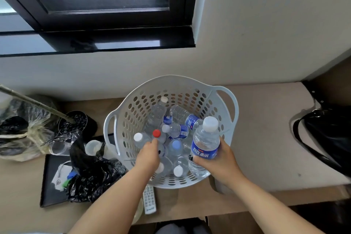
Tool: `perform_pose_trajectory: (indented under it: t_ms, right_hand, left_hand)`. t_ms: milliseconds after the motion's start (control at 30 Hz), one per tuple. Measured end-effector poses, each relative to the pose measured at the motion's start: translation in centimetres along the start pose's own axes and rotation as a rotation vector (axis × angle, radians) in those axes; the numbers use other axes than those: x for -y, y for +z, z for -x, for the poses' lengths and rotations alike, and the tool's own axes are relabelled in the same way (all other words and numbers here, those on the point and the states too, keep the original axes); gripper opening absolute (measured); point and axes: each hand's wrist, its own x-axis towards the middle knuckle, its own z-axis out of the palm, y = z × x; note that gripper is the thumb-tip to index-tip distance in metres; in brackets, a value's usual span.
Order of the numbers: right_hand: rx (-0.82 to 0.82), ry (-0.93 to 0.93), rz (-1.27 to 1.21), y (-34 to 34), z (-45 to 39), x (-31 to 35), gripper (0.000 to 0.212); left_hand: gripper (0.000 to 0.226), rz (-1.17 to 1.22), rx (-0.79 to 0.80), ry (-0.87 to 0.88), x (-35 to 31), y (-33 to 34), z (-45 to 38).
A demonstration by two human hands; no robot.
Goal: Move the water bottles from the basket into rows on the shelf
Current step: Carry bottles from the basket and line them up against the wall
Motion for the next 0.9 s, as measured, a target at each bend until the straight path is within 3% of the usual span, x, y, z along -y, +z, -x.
perform_pose_trajectory:
  t_ms: [167,267,567,700,900]
  right_hand:
    - [-0.039,0.000,-0.009,0.2,1.5,1.6,0.056]
    - [-0.053,-0.005,0.005,0.2,2.9,3.4,0.053]
    - [-0.038,-0.055,-0.057,-1.0,7.0,9.4,0.049]
    - [0.015,-0.110,-0.121,-1.9,8.5,12.5,0.058]
    - [0.055,-0.209,-0.153,-3.7,10.3,16.5,0.047]
  left_hand:
    - [0.030,-0.163,-0.041,0.065,-0.5,-2.0,2.4]
    - [0.028,-0.161,-0.155,0.113,-0.4,-4.6,4.3]
    - [0.031,0.203,-0.413,0.294,-1.7,-17.0,11.4]
    - [0.028,0.344,-0.487,0.367,-3.7,-21.6,15.1]
    - [0.025,0.493,-0.599,0.492,-7.9,-26.6,19.5]
